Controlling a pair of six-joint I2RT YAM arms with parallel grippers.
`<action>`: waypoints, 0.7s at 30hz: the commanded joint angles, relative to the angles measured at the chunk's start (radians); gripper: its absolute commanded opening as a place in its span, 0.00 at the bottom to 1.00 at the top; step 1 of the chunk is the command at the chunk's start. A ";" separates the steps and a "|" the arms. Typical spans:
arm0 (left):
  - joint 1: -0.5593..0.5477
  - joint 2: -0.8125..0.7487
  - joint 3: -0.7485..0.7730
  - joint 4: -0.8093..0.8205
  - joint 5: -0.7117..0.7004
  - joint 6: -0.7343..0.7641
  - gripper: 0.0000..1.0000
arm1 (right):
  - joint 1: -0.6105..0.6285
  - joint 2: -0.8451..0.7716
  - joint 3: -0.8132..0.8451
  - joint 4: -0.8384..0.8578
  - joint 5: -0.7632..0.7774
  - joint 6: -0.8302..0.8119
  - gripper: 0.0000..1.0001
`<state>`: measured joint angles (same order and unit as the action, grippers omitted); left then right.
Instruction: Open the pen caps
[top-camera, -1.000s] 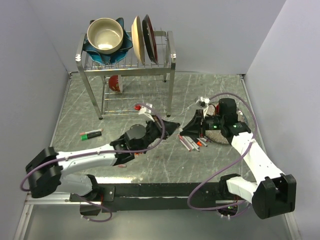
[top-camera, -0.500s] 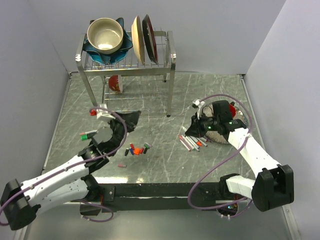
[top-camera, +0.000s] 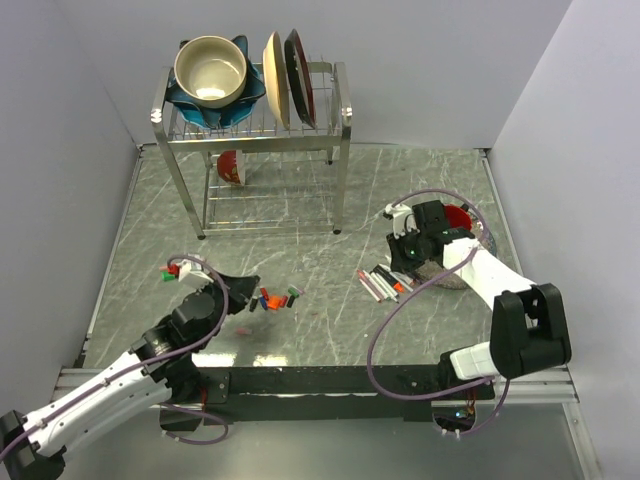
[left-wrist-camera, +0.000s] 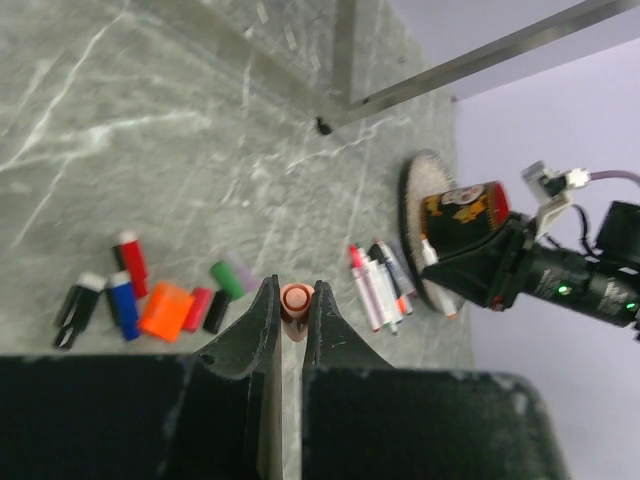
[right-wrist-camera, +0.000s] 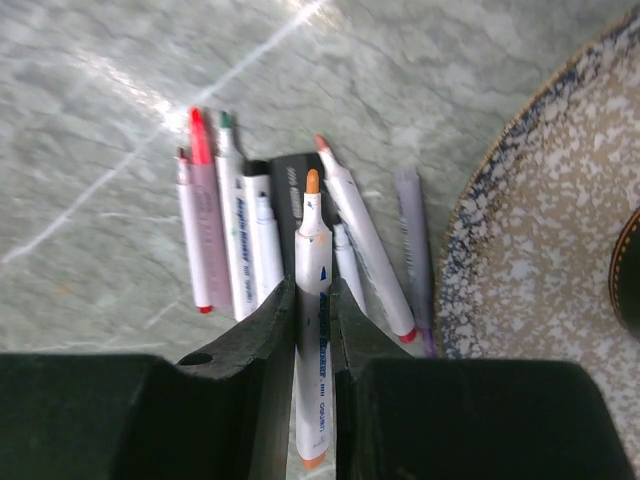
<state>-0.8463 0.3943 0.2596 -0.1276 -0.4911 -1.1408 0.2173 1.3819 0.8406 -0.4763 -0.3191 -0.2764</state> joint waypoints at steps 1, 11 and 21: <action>0.004 -0.011 -0.023 -0.125 0.026 -0.056 0.01 | -0.013 0.023 0.057 -0.022 0.049 -0.029 0.06; 0.004 0.153 0.010 -0.202 0.017 -0.112 0.01 | -0.013 0.114 0.078 -0.053 0.045 -0.044 0.15; 0.004 0.218 0.018 -0.219 0.011 -0.145 0.01 | -0.013 0.140 0.091 -0.079 0.028 -0.053 0.23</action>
<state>-0.8455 0.6197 0.2432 -0.3470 -0.4725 -1.2613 0.2100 1.5120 0.8852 -0.5404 -0.2813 -0.3126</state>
